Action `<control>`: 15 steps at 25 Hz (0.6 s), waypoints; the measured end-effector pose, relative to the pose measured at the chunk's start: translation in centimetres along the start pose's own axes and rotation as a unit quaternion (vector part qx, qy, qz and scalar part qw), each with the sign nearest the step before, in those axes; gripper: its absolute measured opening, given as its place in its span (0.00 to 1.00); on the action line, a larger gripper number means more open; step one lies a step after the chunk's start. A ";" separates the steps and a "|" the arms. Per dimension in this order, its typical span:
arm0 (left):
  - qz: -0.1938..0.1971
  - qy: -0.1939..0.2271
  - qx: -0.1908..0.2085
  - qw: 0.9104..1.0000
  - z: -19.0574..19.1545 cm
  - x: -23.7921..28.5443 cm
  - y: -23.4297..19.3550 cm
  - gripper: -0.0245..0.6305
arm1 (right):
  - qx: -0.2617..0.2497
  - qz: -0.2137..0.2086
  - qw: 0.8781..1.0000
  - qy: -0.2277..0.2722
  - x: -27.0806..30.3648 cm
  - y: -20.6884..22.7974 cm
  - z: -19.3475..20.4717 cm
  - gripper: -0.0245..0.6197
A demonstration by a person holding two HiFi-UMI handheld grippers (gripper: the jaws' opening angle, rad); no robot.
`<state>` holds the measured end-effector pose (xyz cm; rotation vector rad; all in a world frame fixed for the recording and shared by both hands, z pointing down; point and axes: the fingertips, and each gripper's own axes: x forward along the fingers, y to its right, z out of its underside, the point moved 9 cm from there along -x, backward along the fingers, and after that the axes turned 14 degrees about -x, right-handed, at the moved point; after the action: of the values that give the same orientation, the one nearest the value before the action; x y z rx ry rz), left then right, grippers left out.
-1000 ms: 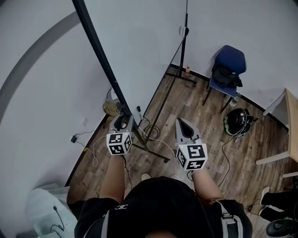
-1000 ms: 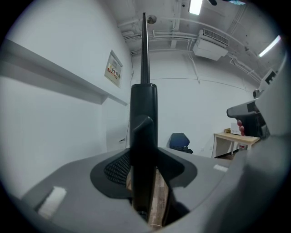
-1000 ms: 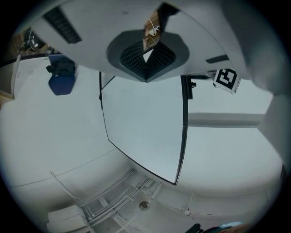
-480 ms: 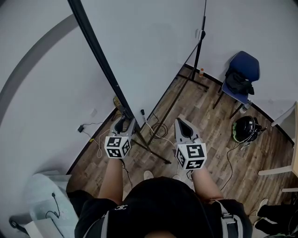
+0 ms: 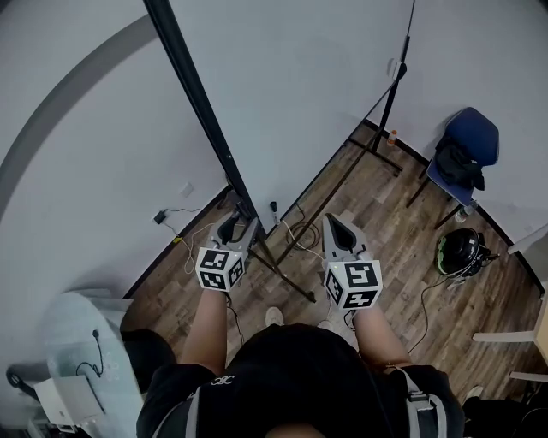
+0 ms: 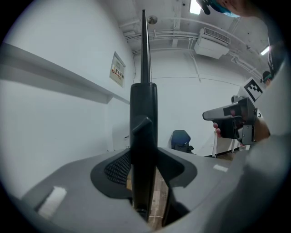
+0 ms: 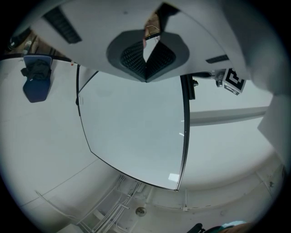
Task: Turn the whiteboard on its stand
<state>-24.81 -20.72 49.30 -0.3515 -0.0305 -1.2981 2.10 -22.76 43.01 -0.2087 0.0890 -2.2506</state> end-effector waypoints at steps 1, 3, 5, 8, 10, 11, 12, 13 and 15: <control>-0.001 0.001 0.000 1.000 0.0 -0.3 -0.1 0.32 | -0.001 -0.004 1.000 0.000 0.2 -0.2 0.0 0.03; -0.003 0.004 -0.002 1.000 0.1 -0.9 -0.4 0.32 | -0.003 -0.012 1.000 0.000 0.6 -0.5 0.0 0.03; -0.006 0.006 -0.003 1.000 0.3 -1.5 -0.6 0.32 | -0.005 -0.019 1.000 0.000 0.8 -0.7 0.0 0.03; -0.010 0.008 -0.003 1.000 0.5 -2.6 -1.0 0.32 | -0.005 -0.029 1.000 0.001 1.2 -1.2 0.1 0.03; -0.014 0.009 -0.004 1.000 0.6 -3.1 -1.2 0.32 | -0.003 -0.039 0.999 0.001 1.6 -1.5 0.1 0.03; -0.016 0.009 -0.005 1.000 0.7 -3.4 -1.4 0.32 | -0.001 -0.045 0.999 0.002 1.9 -1.7 0.1 0.03; -0.019 0.009 -0.006 1.000 0.7 -3.7 -1.5 0.32 | 0.000 -0.051 0.999 0.002 2.1 -1.9 0.0 0.03; -0.021 0.009 -0.007 1.000 0.8 -4.1 -1.7 0.32 | 0.000 -0.057 0.998 0.003 2.3 -2.1 -0.1 0.03; -0.026 0.009 -0.008 1.000 0.8 -4.8 -1.9 0.32 | -0.001 -0.068 0.998 0.005 2.6 -2.7 -0.3 0.03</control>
<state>-27.80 -16.39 49.49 -0.3549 -0.0148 -1.3528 -1.66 -23.04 43.45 -0.2100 0.0847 -2.3864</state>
